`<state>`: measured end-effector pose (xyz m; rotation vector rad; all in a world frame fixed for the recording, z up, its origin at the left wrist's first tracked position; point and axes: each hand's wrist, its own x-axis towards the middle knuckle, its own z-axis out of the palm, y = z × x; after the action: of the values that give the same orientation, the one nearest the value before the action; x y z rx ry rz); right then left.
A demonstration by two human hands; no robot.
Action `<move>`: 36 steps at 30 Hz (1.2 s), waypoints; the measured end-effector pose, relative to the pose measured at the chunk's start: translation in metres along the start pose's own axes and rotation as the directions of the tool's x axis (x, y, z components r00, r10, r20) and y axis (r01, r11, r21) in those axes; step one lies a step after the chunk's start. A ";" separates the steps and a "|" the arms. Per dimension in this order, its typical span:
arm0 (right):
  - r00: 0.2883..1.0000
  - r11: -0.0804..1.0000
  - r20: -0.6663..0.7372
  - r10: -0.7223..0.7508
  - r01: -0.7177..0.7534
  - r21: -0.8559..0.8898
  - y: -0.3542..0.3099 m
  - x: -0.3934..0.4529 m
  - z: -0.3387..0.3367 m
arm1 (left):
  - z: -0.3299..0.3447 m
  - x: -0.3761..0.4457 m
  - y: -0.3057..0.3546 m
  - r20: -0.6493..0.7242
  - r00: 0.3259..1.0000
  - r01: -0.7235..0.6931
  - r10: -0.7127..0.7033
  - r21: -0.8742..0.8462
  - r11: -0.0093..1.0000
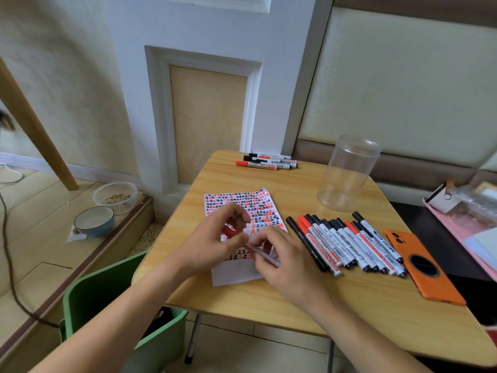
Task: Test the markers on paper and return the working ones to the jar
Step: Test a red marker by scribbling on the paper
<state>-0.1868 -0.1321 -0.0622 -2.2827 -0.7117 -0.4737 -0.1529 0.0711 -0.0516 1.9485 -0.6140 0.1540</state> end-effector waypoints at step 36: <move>0.908 0.659 -0.292 0.300 -0.419 -0.625 0.069 -0.026 -0.070 | -0.006 0.002 -0.035 0.058 0.971 0.121 -0.232 0.717 0.686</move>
<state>-0.1740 -0.2331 -0.0621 -2.9235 0.0613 -0.8160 -0.1335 0.0869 -0.0763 2.7929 -0.4846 0.1394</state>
